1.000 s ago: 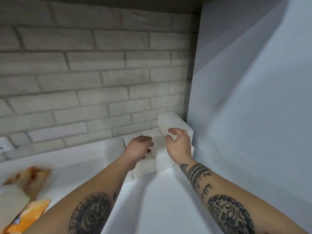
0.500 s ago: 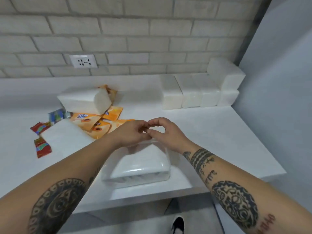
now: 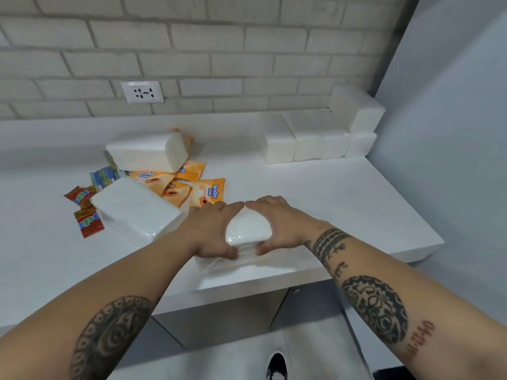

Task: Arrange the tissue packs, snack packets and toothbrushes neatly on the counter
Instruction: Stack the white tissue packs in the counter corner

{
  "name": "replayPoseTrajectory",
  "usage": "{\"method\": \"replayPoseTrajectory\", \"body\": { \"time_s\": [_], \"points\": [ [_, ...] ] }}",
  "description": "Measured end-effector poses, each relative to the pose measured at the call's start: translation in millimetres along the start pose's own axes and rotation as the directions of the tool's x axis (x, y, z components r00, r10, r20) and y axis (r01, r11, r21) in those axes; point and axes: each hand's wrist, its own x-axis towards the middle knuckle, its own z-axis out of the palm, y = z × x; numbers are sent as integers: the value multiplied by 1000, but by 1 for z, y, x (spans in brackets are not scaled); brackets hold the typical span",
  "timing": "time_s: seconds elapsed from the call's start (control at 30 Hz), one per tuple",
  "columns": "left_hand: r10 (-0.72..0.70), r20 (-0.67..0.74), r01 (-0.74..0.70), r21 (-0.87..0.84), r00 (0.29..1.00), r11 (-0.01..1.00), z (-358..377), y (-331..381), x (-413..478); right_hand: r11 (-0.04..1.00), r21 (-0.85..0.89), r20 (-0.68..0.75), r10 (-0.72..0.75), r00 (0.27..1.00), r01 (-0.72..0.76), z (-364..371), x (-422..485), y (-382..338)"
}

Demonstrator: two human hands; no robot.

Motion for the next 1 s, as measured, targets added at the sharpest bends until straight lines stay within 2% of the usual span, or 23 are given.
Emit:
{"method": "replayPoseTrajectory", "body": {
  "time_s": [0.1, 0.17, 0.23, 0.3, 0.33, 0.37, 0.4, 0.47, 0.5, 0.57, 0.67, 0.7, 0.77, 0.83, 0.93, 1.0],
  "points": [
    [-18, -66, 10, -107, 998, 994, -16, -2, 6, 996, 88, -133, 14, 991, -2, -24, -8, 2],
    [-40, -112, 7, -282, 993, 959, -30, 0, 10, 971, 237, -298, 77, 951, -4, -40, -19, 5],
    [-81, -125, 4, -525, 989, 851, -41, 1, 15, 918, 395, -457, 156, 876, 43, -50, -27, 5],
    [-132, -149, -7, -689, 980, 725, -51, 11, 20, 830, 553, -558, 311, 769, 66, -56, -33, 2],
    [-179, -182, -2, -706, 967, 708, -55, 18, 23, 762, 643, -562, 405, 721, 73, -58, -35, -1],
    [-239, -231, 23, -671, 943, 741, -60, 28, 26, 677, 732, -533, 490, 690, 84, -59, -35, -4],
    [-295, -293, 66, -599, 909, 798, -64, 40, 27, 579, 810, -473, 546, 691, 97, -60, -36, -9],
    [-367, -387, 154, -482, 846, 863, -73, 68, 24, 397, 913, -319, 556, 768, 92, -60, -32, -21],
    [-373, -402, 165, -465, 836, 870, -76, 81, 21, 339, 937, -263, 538, 801, 80, -59, -30, -28],
    [-321, -401, 111, -466, 858, 878, -76, 96, 21, 272, 954, -260, 562, 785, 121, -55, -23, -32],
    [-108, -310, -86, -551, 945, 830, -77, 90, 24, 250, 948, -318, 670, 671, 199, -56, -23, -21],
    [-58, -309, -143, -590, 949, 795, -79, 85, 25, 235, 947, -320, 681, 658, 218, -58, -26, -15],
    [-69, -323, -174, -663, 944, 728, -81, 76, 31, 219, 938, -344, 672, 656, 268, -65, -32, -6],
    [-50, -278, -196, -784, 959, 590, -85, 75, 38, 242, 924, -382, 644, 663, 297, -73, -33, -3],
    [33, -204, -204, -926, 978, 319, -94, 87, 52, 290, 904, -426, 621, 657, 313, -84, -29, -2],
    [1, -198, -191, -948, 980, 255, -99, 93, 63, 325, 901, -433, 625, 649, 288, -93, -23, 3]
  ]
}}
